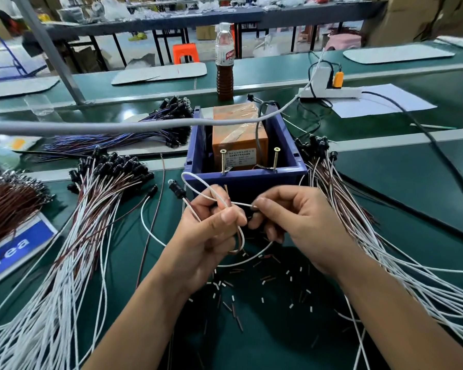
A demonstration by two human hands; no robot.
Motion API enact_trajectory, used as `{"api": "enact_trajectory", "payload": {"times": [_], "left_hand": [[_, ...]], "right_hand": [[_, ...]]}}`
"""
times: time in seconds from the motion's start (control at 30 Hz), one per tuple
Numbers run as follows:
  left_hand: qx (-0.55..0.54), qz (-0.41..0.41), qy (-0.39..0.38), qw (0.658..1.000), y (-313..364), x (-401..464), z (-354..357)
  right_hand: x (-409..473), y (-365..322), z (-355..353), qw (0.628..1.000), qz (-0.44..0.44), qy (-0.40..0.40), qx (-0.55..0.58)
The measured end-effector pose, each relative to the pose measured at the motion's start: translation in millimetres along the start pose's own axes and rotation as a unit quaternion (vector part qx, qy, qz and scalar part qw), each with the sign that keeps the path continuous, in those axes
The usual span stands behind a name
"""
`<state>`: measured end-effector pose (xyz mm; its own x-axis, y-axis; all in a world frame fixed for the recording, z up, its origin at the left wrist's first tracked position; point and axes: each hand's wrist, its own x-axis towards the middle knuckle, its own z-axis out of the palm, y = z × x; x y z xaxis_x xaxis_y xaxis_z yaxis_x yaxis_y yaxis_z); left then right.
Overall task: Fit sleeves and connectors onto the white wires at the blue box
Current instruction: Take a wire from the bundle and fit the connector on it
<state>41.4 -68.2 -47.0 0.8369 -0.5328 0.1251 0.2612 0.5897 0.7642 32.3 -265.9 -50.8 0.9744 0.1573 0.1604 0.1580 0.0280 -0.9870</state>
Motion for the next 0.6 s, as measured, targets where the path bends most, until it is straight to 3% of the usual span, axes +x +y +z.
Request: {"api": "enact_trajectory", "payload": {"times": [0.27, 0.6], "left_hand": [[0.084, -0.04, -0.005, 0.996, -5.7, 0.1, 2.6], [0.063, -0.023, -0.024, 0.997, -6.4, 0.6, 1.0]], "right_hand": [[-0.4, 0.2, 3.2, 0.998, -0.012, -0.014, -0.054], [-4.1, -6.5, 13.9, 0.999, -0.015, -0.014, -0.044]]}}
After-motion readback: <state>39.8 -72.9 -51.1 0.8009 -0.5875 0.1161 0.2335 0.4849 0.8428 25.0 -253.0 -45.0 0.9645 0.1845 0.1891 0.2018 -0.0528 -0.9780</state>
